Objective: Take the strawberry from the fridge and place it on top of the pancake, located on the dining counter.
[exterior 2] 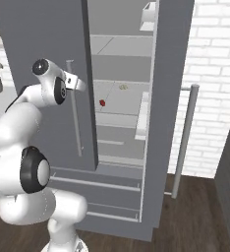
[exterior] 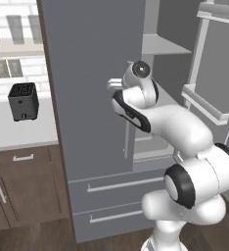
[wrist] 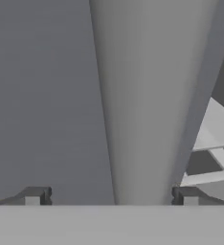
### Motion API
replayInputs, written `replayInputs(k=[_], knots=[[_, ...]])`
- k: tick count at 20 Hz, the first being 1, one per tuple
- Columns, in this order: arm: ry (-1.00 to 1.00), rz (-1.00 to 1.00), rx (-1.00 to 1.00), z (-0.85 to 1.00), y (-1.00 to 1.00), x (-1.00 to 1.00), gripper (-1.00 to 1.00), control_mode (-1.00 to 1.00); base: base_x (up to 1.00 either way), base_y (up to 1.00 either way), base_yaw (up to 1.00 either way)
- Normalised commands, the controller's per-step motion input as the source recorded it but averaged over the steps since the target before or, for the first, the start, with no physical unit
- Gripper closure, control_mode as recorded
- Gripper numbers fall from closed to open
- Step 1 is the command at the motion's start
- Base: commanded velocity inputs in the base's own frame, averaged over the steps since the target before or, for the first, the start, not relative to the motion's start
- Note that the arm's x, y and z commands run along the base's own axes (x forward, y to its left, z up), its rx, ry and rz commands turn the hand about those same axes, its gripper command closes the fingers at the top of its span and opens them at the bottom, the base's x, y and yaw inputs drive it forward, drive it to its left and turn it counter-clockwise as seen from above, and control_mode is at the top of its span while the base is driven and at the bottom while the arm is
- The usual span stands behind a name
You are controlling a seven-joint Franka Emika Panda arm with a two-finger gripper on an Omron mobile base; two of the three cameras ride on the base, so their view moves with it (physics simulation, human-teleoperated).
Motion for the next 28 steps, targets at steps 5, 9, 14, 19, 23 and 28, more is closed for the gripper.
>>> replayInputs(k=[5,9,14,19,23,28], knots=[[-0.03,0.0,0.0,0.0,0.0,0.05,1.0,-1.0,0.0,0.0,0.0],[0.0,-0.01,0.0,0.0,0.01,-0.08,1.0,-1.0,0.0,0.0,0.0],[0.0,-0.14,-0.02,0.0,0.28,-0.48,1.0,-1.0,0.0,0.0,0.0],[0.0,-0.18,-0.07,-0.01,0.41,-0.76,1.0,-1.0,0.0,0.0,0.0],[-0.03,-0.16,-0.25,-0.2,0.37,-0.8,1.0,-1.0,0.0,0.0,0.0],[0.0,-0.18,-0.24,-0.05,0.48,-0.74,1.0,-1.0,0.0,0.0,0.0]])
